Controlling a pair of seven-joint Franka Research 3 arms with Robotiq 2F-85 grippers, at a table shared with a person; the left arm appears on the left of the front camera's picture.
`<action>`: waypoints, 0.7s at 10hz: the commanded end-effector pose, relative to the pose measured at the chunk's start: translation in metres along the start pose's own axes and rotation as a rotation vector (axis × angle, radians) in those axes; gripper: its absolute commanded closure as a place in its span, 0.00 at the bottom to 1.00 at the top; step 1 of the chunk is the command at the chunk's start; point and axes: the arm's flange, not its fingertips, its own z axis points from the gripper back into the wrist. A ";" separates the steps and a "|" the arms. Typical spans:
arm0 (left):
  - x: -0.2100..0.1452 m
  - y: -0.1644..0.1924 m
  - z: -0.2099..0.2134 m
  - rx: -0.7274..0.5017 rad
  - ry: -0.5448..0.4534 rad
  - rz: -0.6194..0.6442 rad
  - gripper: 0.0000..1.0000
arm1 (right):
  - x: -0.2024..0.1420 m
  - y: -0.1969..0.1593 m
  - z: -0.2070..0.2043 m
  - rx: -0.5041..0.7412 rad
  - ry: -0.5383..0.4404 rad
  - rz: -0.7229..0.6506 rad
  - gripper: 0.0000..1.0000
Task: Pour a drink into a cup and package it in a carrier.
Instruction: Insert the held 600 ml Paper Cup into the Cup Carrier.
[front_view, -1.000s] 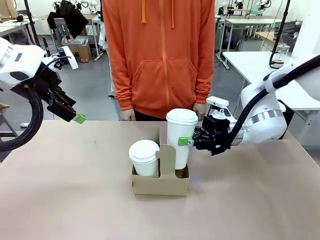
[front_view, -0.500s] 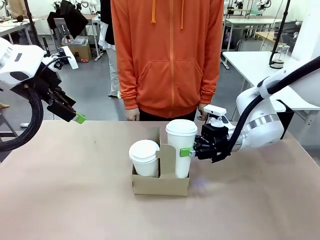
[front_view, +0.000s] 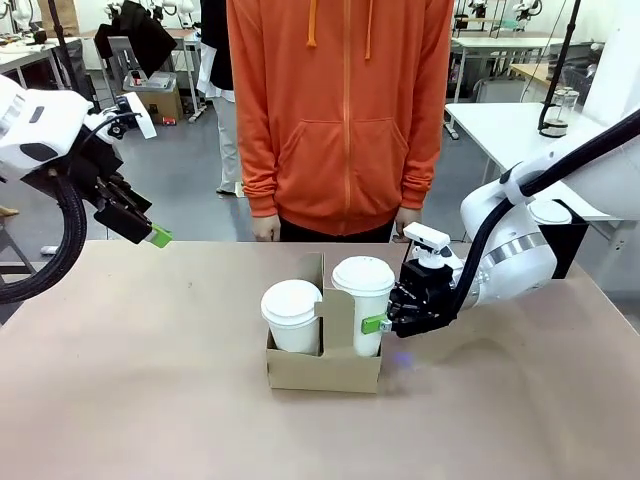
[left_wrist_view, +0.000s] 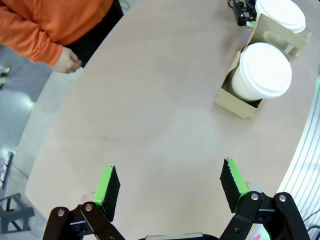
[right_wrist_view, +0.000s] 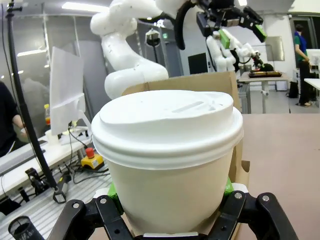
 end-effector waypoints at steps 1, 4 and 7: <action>0.000 -0.002 0.003 0.004 0.013 0.011 0.00 | -0.005 -0.006 0.001 0.035 0.051 0.051 0.20; 0.000 -0.002 0.003 0.004 0.013 0.011 0.00 | -0.013 -0.013 0.001 0.061 0.103 0.054 0.20; 0.000 -0.002 0.003 0.004 0.013 0.011 0.00 | -0.018 -0.016 0.003 0.113 0.137 0.067 0.20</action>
